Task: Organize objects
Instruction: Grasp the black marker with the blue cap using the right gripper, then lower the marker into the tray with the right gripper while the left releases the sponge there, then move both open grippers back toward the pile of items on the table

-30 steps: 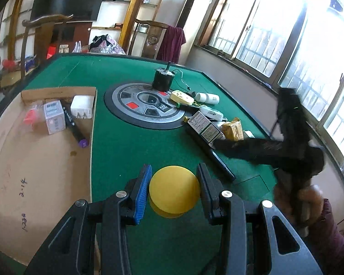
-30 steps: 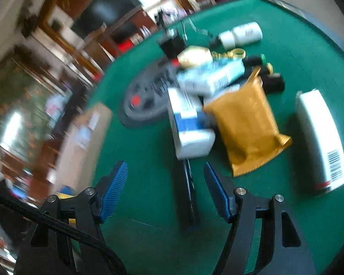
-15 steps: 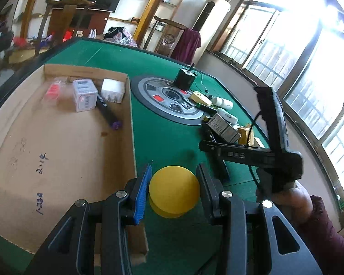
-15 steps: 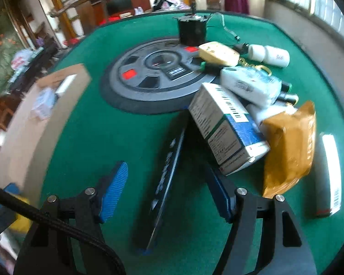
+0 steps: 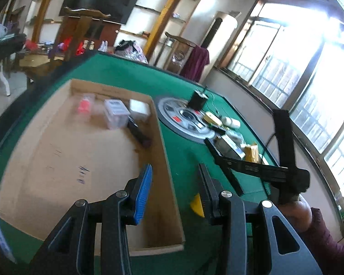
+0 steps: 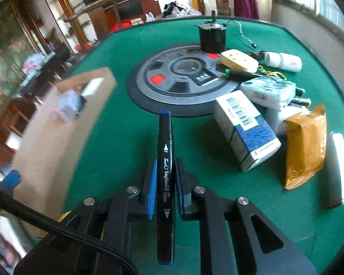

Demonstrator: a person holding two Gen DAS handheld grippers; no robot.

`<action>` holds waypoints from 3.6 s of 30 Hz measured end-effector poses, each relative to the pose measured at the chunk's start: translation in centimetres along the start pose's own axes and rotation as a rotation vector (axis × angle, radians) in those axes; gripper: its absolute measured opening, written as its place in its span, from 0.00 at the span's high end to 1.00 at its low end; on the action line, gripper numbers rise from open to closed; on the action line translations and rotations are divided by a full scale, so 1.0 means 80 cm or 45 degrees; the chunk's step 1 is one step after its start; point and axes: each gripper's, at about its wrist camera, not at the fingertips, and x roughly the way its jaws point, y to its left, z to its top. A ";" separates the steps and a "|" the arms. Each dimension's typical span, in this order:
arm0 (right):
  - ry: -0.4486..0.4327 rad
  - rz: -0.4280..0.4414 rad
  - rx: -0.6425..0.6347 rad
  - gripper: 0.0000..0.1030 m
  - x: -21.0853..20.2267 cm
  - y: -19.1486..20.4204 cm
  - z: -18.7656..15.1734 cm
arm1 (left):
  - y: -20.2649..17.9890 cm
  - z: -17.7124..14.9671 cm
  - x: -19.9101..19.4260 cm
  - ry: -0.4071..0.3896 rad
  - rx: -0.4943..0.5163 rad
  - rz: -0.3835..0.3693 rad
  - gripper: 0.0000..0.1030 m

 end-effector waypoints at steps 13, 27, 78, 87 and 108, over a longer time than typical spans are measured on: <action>-0.061 0.130 0.089 0.88 -0.032 -0.004 -0.001 | -0.089 -0.031 0.049 0.191 0.293 0.019 0.49; -0.099 0.207 0.107 0.88 -0.052 -0.015 -0.005 | -0.104 -0.055 0.079 0.252 0.368 0.110 0.66; 0.188 0.312 0.029 0.87 0.183 0.217 0.140 | 0.185 0.130 0.111 0.198 -0.153 0.374 0.53; 0.042 0.333 0.089 0.66 0.133 0.193 0.139 | 0.165 0.129 0.074 -0.005 -0.205 0.317 0.42; -0.055 0.305 0.187 0.66 0.031 0.066 0.055 | 0.108 0.057 0.046 0.172 -0.023 0.379 0.39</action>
